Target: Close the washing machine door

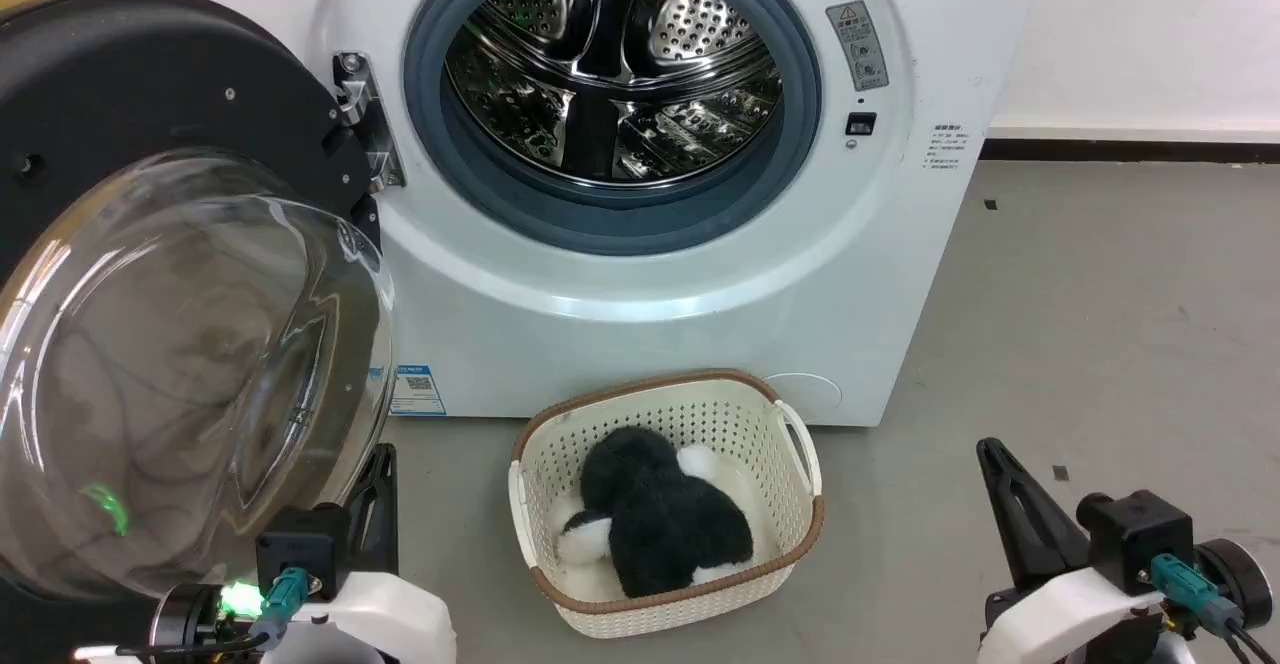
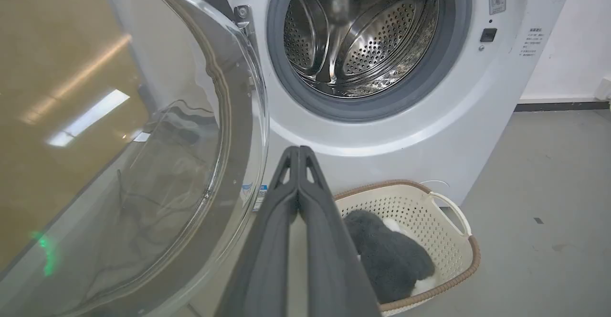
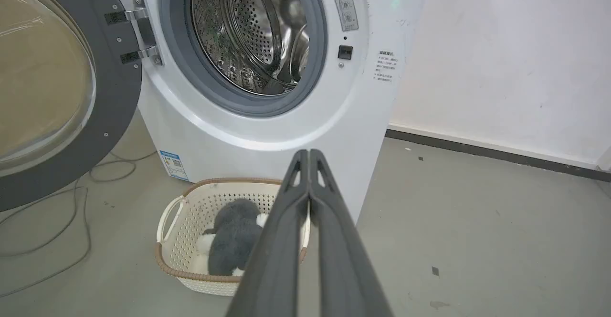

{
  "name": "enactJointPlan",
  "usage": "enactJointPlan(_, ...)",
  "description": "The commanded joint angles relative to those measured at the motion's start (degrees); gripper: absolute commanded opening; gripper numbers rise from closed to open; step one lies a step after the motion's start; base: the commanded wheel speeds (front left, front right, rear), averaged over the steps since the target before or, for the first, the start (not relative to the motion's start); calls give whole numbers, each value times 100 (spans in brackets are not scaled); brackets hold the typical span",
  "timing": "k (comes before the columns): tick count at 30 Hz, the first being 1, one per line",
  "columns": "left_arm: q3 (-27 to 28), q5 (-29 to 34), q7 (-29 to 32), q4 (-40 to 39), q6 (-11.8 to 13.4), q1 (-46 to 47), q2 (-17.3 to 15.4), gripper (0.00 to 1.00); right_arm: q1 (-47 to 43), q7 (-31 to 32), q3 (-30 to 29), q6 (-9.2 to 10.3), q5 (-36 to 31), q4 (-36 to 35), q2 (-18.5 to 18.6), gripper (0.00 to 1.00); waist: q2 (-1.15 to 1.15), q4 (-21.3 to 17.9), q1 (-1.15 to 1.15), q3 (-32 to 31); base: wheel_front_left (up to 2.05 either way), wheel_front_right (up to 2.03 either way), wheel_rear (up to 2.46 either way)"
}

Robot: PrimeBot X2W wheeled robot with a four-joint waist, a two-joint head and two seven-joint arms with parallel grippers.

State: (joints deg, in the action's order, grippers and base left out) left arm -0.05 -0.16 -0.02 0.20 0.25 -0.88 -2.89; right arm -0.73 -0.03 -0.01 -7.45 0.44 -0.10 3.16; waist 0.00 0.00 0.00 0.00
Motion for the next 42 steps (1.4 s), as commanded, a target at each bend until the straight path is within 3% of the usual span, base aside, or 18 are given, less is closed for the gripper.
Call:
enactJointPlan(1, 5, 16, 2, -20, -25, 88, 2, 0, 73, 3, 1, -3, -44, 10, -28, 0, 0, 0, 0, 0, 0, 0, 0)
enactJointPlan(31, 5, 16, 2, -20, -25, 88, 2, 0, 73, 3, 1, -3, -44, 10, -28, 0, 0, 0, 0, 0, 0, 0, 0)
enactJointPlan(32, -3, 0, 0, 1, 0, 0, 1, 100, 3, 0, -1, 0, 0, 0, 0, 100, 0, 0, 0, 0, 0, 0, 0)
enactJointPlan(42, -27, 7, -69, 21, 26, -9, 0, 100, -15, -67, -12, 0, 24, -2, 0, 100, 0, 9, 0, 8, 0, 0, 0)
